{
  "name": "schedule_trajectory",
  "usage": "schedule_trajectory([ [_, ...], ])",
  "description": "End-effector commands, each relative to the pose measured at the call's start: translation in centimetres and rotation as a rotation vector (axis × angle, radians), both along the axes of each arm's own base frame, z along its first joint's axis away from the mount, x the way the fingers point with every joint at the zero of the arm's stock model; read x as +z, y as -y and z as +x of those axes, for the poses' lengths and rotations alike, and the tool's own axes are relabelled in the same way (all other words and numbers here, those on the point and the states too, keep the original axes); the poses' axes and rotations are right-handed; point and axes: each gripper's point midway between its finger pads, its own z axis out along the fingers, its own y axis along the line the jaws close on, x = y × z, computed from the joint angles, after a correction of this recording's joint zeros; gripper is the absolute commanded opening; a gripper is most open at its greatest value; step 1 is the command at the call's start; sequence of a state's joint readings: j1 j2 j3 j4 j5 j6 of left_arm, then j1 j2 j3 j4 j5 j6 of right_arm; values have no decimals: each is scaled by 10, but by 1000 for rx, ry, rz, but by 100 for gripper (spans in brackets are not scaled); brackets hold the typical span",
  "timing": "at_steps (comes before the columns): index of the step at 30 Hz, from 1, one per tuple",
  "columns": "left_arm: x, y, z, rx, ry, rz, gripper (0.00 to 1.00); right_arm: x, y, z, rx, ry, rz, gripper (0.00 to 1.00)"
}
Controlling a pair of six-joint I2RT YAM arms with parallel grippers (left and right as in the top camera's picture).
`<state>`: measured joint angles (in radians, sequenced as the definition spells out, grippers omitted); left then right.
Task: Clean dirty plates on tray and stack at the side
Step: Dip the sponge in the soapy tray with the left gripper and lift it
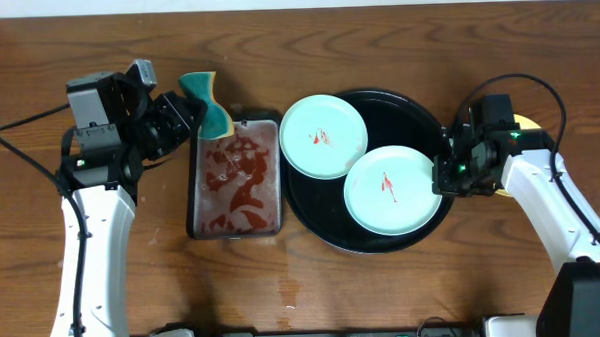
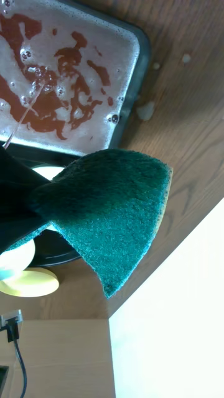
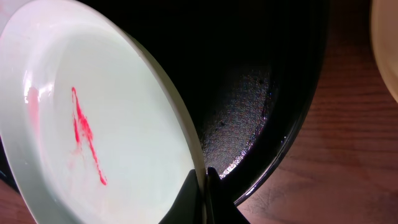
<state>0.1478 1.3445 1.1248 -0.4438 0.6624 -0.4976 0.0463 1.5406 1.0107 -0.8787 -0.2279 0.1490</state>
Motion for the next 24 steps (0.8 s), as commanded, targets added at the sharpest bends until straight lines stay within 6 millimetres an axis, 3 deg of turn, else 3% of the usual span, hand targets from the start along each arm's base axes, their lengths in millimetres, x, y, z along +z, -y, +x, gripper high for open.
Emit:
schedule_trajectory([
  [1,11,3,-2,-16,33,-15,7,1,-4,1,-1,-3,10,1],
  [11,12,3,-1,-17,36,-14,7,1,-4,0,-2,-6,10,1],
  [15,9,12,-2,-87,71,51,7,0,-4,-2,-1,-14,9,1],
  [19,-24,18,-6,-102,0,196,7,0,-4,-1,-1,-13,9,1],
  [24,-86,24,-15,-129,-176,448,7,-5,-3,-5,3,-30,7,1],
])
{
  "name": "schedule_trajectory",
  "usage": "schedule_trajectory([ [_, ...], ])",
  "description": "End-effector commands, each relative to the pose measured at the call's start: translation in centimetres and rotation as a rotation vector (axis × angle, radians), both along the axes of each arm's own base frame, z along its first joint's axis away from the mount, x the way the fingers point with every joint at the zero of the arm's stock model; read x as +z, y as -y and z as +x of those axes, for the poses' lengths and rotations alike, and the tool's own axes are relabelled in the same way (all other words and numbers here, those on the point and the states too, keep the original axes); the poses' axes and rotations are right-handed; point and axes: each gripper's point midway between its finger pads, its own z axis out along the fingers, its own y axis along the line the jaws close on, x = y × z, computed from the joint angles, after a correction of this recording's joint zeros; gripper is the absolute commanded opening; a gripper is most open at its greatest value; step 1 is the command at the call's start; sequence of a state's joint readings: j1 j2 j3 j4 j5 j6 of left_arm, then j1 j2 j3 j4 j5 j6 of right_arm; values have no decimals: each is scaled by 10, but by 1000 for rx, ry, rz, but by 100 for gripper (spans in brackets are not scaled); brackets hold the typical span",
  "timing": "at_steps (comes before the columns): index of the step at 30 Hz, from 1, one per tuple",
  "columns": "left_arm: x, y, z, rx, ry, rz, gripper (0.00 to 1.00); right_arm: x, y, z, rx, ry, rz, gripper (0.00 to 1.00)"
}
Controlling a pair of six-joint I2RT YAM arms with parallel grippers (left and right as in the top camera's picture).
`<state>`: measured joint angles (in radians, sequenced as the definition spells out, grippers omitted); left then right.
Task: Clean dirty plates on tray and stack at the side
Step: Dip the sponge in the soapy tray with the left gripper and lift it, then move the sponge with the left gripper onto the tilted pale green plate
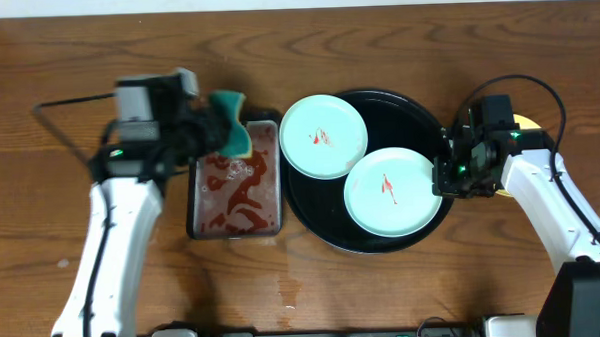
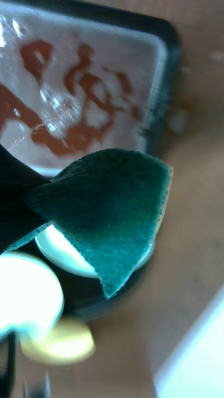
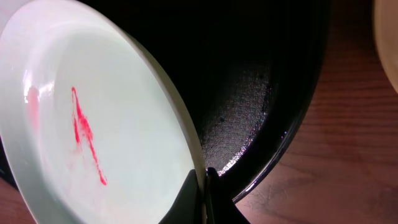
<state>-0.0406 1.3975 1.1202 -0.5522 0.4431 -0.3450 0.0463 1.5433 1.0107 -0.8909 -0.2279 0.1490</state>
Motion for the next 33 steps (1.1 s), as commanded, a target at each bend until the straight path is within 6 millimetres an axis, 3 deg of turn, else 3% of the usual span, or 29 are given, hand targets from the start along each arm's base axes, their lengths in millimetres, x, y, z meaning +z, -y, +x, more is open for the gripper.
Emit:
schedule_trajectory([
  [1,-47,-12,-1,-4,-81,240,8,-6,-3,-4,4,-19,7,1],
  [5,-83,-11,-3,-17,-173,349,8,-16,-3,-11,6,-38,6,1],
  [9,-106,-16,-10,-28,-248,413,7,-26,-3,-17,6,-51,5,1],
  [12,-104,-15,-15,-70,-277,433,7,-34,-2,-20,6,-48,6,1],
  [15,-84,-6,-16,-122,-276,443,7,-40,-3,-21,6,-40,7,1],
  [18,-63,29,-17,-221,-247,368,7,-43,-2,-23,6,-41,7,1],
  [22,-51,100,-25,-355,-192,191,7,-46,-2,-27,6,-50,6,1],
  [33,-81,227,-56,-452,-176,85,7,-54,7,-33,-1,-60,-45,1],
])
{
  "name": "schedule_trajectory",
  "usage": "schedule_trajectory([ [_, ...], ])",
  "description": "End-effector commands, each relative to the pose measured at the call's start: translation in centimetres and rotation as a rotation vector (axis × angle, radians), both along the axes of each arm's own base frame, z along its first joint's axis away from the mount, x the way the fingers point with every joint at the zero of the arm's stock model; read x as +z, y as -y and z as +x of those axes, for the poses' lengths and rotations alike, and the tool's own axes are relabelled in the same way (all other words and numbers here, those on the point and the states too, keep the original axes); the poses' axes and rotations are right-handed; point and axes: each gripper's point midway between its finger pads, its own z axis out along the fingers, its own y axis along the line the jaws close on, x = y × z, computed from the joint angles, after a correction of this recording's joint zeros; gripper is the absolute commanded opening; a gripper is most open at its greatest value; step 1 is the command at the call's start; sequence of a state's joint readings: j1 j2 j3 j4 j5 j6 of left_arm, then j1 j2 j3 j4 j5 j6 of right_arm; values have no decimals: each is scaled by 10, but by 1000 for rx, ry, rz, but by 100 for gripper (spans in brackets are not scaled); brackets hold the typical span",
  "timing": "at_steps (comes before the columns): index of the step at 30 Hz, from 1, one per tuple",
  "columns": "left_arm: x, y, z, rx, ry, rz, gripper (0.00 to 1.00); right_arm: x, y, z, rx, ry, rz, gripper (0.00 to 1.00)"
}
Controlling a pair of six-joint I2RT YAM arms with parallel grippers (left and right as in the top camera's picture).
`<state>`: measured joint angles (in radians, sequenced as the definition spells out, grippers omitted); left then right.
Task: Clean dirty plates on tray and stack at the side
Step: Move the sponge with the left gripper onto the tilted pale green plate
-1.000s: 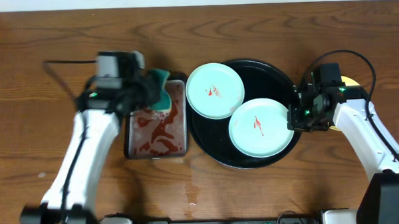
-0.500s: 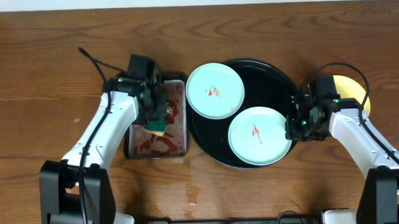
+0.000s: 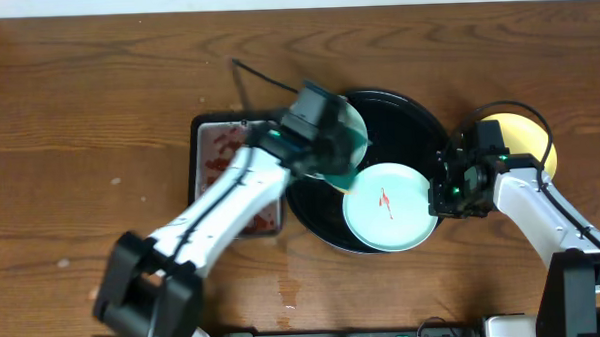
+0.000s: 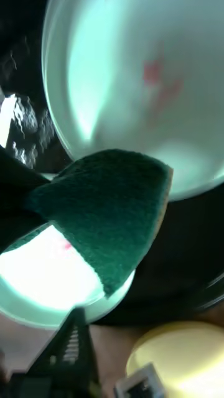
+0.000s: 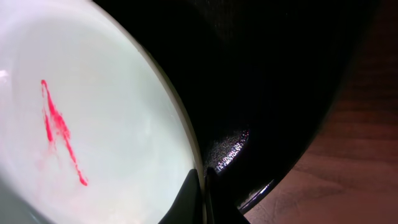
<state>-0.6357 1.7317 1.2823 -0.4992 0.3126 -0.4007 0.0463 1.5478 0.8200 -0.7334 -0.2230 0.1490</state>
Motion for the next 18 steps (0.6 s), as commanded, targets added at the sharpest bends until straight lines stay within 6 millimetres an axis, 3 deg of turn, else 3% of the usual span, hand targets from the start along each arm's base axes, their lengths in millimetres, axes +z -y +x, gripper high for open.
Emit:
schedule_trajectory([
  [1,-22,26,-16,25,-84,-23,8,-8,5,-6,0,-23,-40,1],
  [7,-52,71,-34,32,-137,-60,7,-8,5,-7,0,-25,-40,1],
  [11,-68,86,-46,1,-152,-50,8,-8,5,-7,0,-24,-40,1],
  [15,-87,75,-56,-3,-189,26,7,-8,5,-7,1,-26,-40,1],
  [18,-102,42,-54,42,-161,193,7,-8,5,-7,1,-26,-40,1],
])
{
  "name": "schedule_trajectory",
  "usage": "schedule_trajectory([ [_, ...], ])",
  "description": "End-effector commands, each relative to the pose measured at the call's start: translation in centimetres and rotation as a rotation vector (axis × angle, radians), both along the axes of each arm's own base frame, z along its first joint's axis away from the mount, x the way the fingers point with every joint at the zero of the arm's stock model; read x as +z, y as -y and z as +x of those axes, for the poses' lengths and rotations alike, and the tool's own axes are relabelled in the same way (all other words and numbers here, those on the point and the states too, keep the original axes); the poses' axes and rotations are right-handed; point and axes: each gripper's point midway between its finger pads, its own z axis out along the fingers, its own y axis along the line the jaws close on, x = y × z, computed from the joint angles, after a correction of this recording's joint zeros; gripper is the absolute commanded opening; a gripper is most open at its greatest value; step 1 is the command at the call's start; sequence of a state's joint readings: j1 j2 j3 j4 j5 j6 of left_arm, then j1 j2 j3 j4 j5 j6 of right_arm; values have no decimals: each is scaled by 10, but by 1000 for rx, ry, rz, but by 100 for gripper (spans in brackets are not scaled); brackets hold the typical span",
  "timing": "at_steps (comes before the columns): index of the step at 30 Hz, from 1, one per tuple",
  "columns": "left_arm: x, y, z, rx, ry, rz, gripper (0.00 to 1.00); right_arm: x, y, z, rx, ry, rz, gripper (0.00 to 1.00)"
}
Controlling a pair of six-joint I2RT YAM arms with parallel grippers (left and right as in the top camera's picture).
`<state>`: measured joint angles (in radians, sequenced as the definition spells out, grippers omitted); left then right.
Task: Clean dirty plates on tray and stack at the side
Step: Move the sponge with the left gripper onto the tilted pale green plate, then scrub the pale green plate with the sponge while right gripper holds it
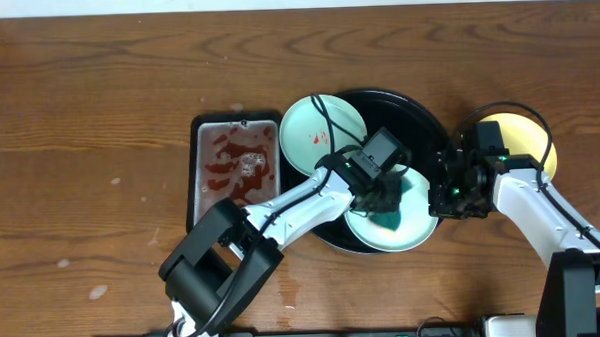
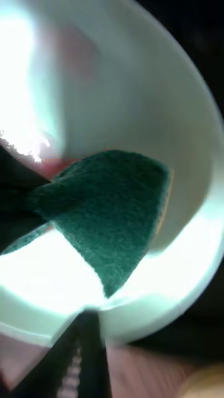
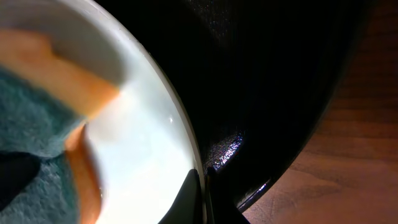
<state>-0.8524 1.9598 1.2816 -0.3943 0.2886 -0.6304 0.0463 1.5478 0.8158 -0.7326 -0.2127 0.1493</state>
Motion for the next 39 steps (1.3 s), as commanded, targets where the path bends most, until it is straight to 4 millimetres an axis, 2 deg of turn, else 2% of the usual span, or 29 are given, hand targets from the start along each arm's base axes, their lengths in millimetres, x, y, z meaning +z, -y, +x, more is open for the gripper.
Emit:
schedule_trajectory([
  [1,-20,-39,6,51,36,190,7,-7,3,-6,2,-22,-30,1],
  [4,-25,-63,7,82,17,270,7,-7,3,-6,2,-23,-30,1],
  [7,-23,-66,10,94,-26,237,8,-7,3,-6,2,-25,-30,1],
  [9,-13,-54,9,62,-61,151,8,-7,3,-7,2,-26,-30,1],
  [14,21,-10,6,-7,-84,-87,7,-7,3,-7,2,-26,-30,1],
  [21,27,25,0,-21,-47,-168,7,-7,3,-7,2,-26,-30,1],
  [25,23,33,-6,-37,-23,-158,8,-7,3,-7,2,-27,-30,1],
  [32,8,22,-7,-13,-2,-84,7,-7,3,-7,2,-27,-30,1],
  [39,-12,-19,-2,7,50,124,7,-7,3,-9,2,-34,-30,1],
])
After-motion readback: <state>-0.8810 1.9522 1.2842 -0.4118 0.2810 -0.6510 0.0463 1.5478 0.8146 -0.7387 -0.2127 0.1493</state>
